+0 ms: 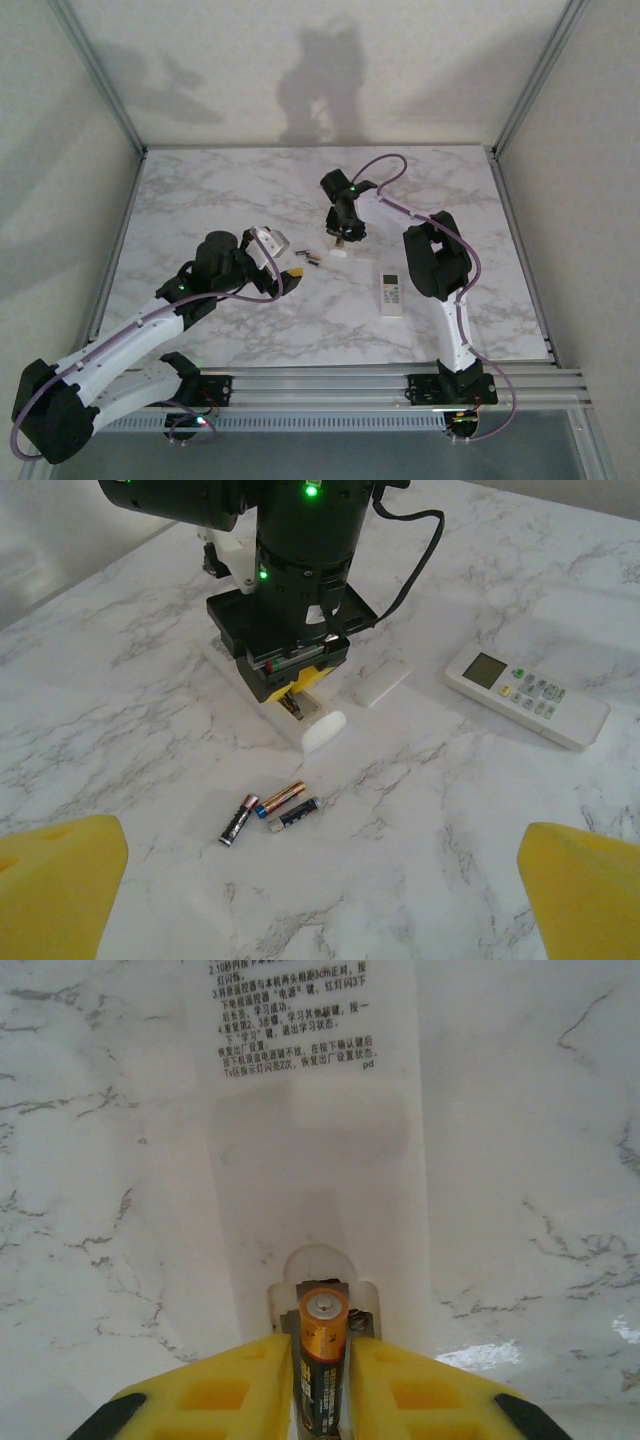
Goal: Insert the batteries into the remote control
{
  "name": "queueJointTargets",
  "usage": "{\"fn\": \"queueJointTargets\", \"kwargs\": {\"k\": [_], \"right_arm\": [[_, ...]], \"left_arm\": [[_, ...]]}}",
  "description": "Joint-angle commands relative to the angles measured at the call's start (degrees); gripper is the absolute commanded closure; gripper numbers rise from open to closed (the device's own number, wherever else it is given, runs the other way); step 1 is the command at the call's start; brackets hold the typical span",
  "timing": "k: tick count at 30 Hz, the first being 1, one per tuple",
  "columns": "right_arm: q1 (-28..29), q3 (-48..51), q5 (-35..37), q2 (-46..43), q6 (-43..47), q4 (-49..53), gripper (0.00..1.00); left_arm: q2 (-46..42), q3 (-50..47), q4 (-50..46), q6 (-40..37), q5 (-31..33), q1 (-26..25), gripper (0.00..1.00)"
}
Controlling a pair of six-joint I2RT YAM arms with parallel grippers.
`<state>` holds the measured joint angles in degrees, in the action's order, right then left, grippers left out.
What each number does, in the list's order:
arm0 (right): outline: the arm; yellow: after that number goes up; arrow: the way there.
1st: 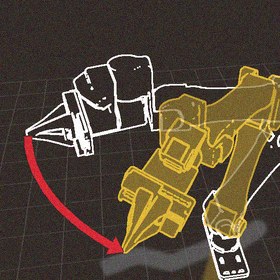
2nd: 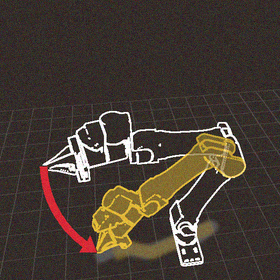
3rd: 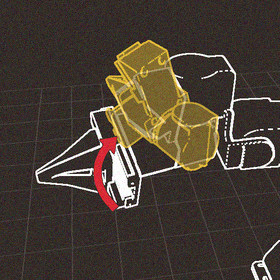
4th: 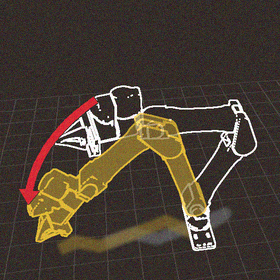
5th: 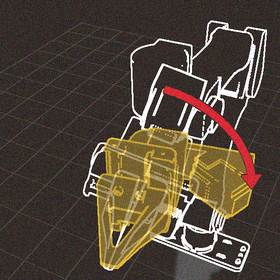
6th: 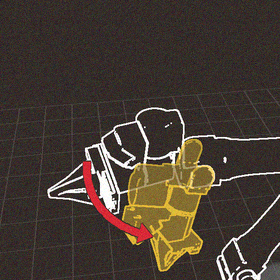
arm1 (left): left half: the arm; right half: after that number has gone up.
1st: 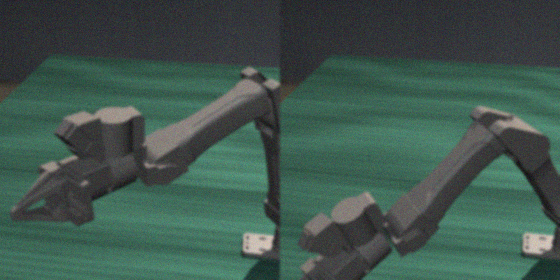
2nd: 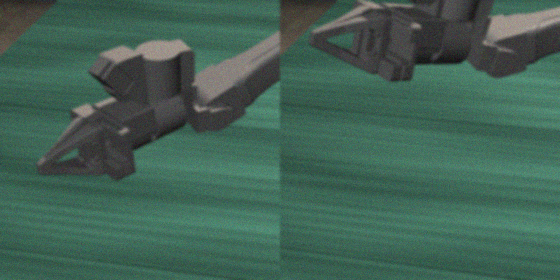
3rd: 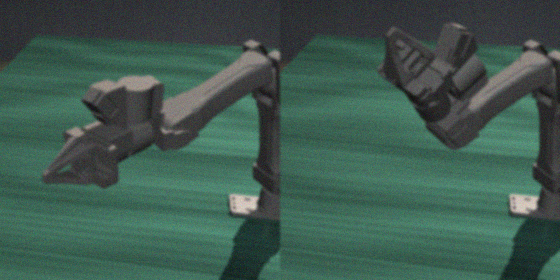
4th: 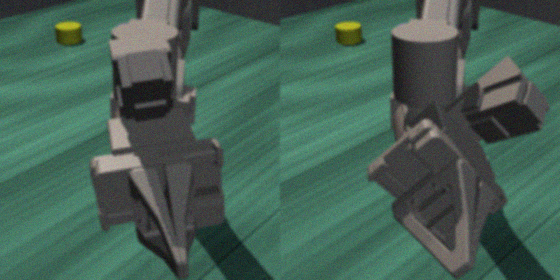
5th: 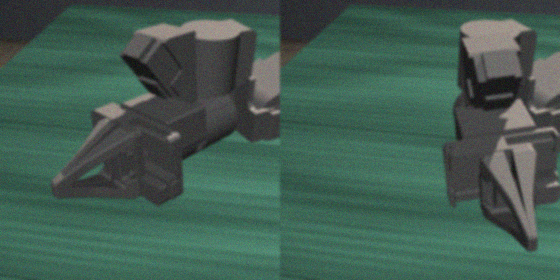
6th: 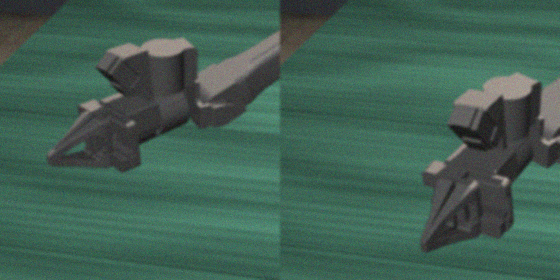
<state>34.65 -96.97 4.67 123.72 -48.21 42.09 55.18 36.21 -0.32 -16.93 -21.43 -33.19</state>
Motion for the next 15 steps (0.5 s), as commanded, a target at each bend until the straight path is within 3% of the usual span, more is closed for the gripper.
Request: {"fn": "queueJointTargets", "kwargs": {"k": [1,7,15], "right_arm": [[0.01,-1.99,0.63,-3.48,0.87,4.23,0.76],[-1.98,-3.44,1.10,-3.56,2.35,4.86,0.75],[-2.88,-4.90,-1.24,-1.30,3.63,4.06,0.81]], "left_arm": [[0.05,1.94,-1.19,0.08,-0.48,0.06,0.01],[-0.07,1.95,-1.29,0.06,-0.44,0.07,0.01],[0.06,1.88,-1.27,0.08,-0.21,0.06,0.00]]}}
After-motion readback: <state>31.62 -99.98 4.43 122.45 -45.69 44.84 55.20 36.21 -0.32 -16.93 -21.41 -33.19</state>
